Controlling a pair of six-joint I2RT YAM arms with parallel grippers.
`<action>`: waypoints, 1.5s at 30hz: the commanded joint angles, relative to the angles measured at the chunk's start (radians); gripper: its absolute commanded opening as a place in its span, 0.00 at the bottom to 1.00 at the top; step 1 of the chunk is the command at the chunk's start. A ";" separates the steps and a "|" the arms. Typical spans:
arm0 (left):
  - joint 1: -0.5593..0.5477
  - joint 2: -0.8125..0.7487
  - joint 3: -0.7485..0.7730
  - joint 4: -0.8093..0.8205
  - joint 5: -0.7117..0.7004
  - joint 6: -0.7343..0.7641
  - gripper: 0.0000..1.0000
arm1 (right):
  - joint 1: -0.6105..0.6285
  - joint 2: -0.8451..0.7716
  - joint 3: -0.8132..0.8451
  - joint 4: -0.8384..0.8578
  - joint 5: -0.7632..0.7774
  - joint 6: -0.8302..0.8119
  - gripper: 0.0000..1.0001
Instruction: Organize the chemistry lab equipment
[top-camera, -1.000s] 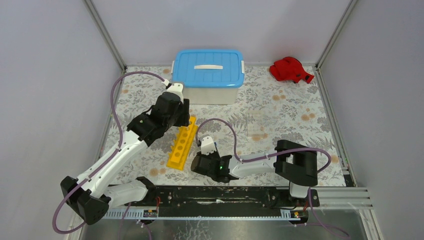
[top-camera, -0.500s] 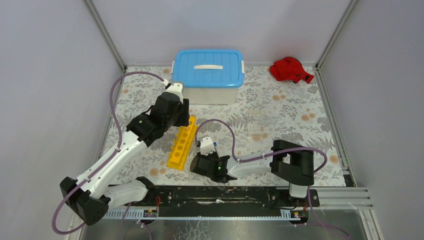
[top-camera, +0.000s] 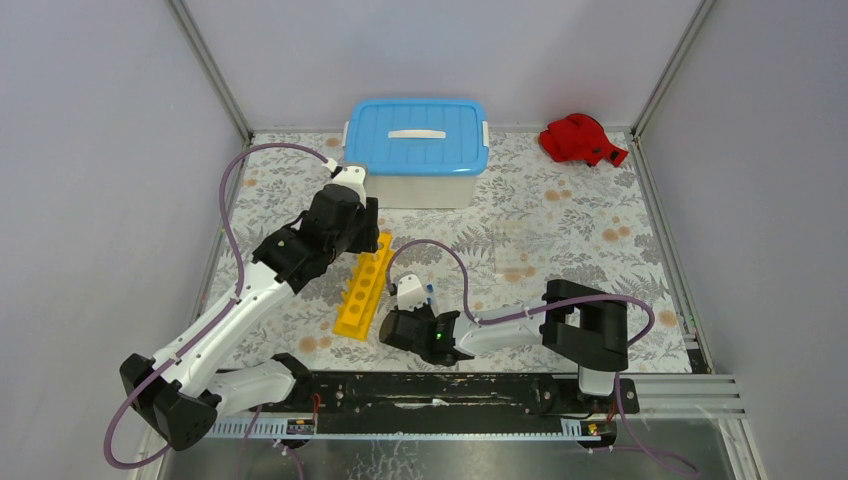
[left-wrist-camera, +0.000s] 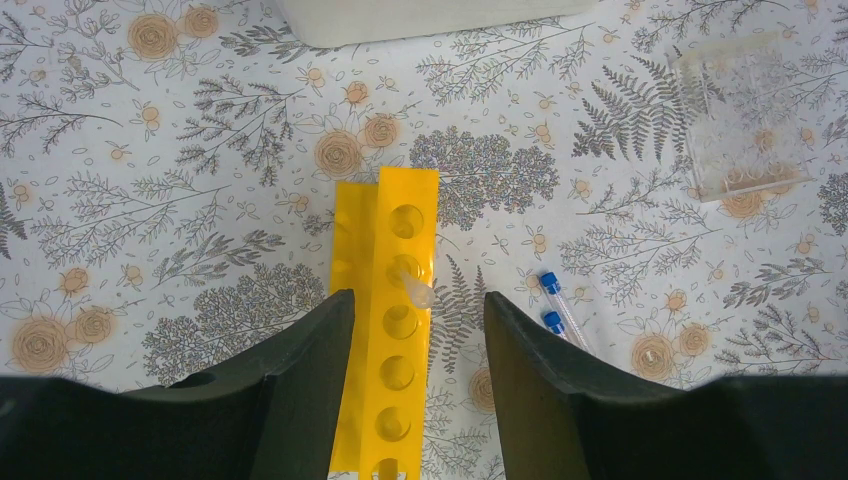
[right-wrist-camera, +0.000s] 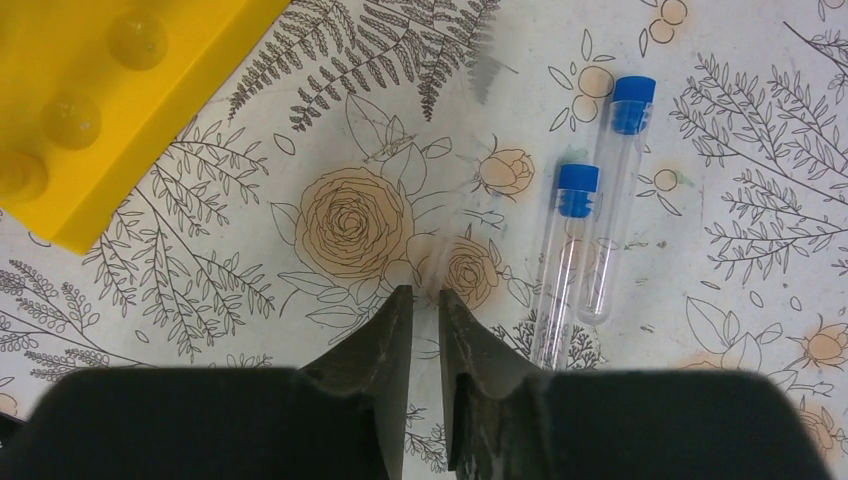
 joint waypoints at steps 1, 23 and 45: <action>-0.007 -0.014 0.017 0.005 -0.018 0.010 0.58 | -0.003 0.029 0.014 -0.045 -0.038 -0.019 0.21; -0.007 -0.001 0.047 -0.008 -0.003 0.015 0.61 | -0.014 -0.133 -0.110 0.047 -0.058 -0.179 0.06; 0.145 0.034 0.106 -0.057 0.566 -0.052 0.67 | -0.014 -0.517 -0.263 0.201 -0.014 -0.448 0.06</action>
